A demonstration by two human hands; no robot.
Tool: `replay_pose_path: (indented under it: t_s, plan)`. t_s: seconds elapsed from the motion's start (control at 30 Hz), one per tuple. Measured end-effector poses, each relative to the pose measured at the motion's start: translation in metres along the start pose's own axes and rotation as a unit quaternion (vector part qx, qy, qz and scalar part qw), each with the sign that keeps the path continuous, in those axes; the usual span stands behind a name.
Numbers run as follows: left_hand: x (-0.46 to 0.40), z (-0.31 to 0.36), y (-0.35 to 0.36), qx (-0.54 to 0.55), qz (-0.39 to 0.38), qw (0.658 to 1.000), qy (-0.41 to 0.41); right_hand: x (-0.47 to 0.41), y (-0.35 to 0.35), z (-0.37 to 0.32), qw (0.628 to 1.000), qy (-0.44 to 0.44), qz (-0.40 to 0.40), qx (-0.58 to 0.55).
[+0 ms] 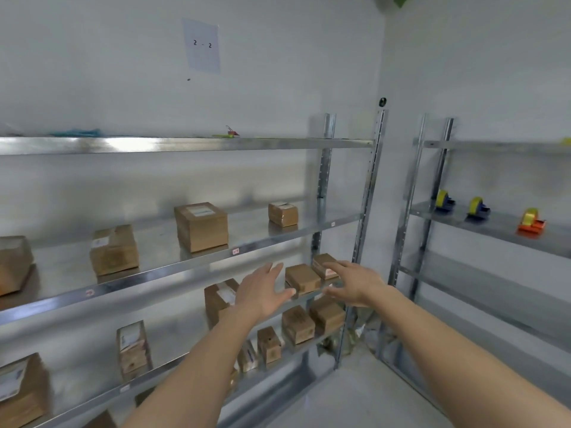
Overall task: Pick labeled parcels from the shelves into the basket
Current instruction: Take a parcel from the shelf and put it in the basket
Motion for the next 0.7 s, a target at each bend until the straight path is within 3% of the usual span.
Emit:
replay_pose_path:
  t_s: [0.43, 0.7]
  plan:
    - [-0.251, 0.003, 0.089, 0.037, -0.031, 0.999, -0.005, -0.219, 0.006, 0.126, 0.998, 0.027, -0.047, 0.015]
    - [-0.353, -0.006, 0.138, 0.029, -0.066, 0.997, -0.028, -0.325, 0.033, 0.179, 0.996, 0.024, -0.079, 0.014]
Point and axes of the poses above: each hand's wrist, its own x-axis away from the middle knuckle, its own y-axis out of the palm, z = x × y, the point moved 6 cm from there along -x, towards the middle knuckle, and after that the axes turned 2 degrees about -z, right-handed, at the moved point
